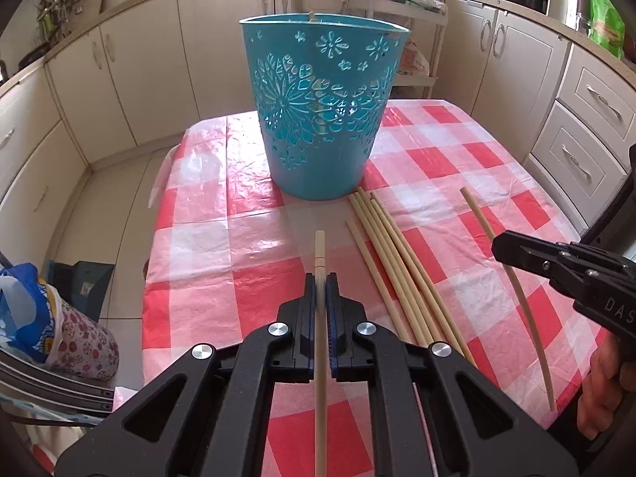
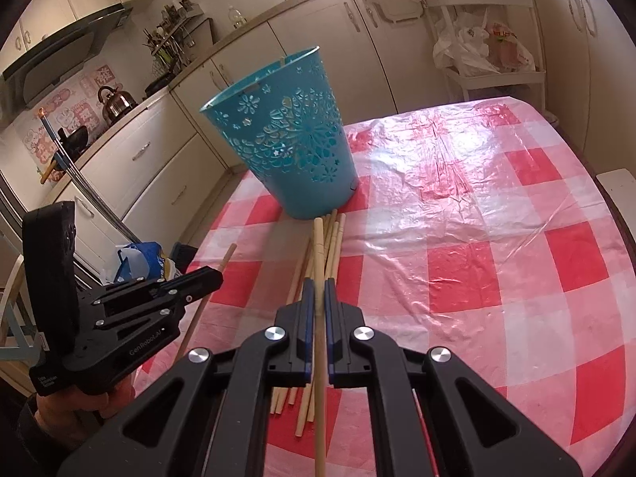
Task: Organize utensils
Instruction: 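Lift both held sticks upright and carry them above the teal basket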
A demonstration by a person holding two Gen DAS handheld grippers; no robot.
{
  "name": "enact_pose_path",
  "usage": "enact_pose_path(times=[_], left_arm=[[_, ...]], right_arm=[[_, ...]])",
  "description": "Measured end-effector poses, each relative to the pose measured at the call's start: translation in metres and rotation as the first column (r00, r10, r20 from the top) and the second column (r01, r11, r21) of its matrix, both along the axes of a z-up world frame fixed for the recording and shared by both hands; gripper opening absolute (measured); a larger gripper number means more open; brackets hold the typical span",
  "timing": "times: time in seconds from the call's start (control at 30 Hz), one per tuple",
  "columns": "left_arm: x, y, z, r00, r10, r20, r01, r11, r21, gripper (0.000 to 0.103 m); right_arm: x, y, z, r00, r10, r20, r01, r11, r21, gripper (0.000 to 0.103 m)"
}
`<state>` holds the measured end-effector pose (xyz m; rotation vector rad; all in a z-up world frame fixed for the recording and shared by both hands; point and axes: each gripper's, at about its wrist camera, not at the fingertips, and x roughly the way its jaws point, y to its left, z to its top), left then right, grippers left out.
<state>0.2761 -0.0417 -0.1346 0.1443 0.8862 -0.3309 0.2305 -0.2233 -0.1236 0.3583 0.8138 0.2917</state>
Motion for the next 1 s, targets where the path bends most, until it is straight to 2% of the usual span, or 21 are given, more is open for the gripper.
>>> enact_pose_path(times=[0.4,0.57,0.8,1.0], left_arm=[[-0.008,-0.003,0.015,0.998,-0.001,0.058,0.000,1.000,0.017,0.005],[-0.010,-0.002,0.021,0.997,-0.005,0.071,0.005,1.000,0.001,0.005],[-0.006,0.015,0.049,0.991,0.018,0.132,-0.003,0.994,-0.110,0.005],[0.004,0.037,0.090,0.969,0.070,0.237,-0.007,0.966,-0.259,0.005]], right_arm=[[-0.003,0.001,0.019,0.999,0.000,0.053,-0.003,0.998,0.058,0.006],[-0.004,0.000,0.026,0.997,-0.010,0.082,0.004,0.998,0.070,0.006],[-0.003,-0.003,0.050,0.982,-0.059,0.178,0.047,0.997,0.067,0.006],[0.009,-0.003,0.087,0.943,-0.114,0.314,0.094,0.993,0.076,0.006]])
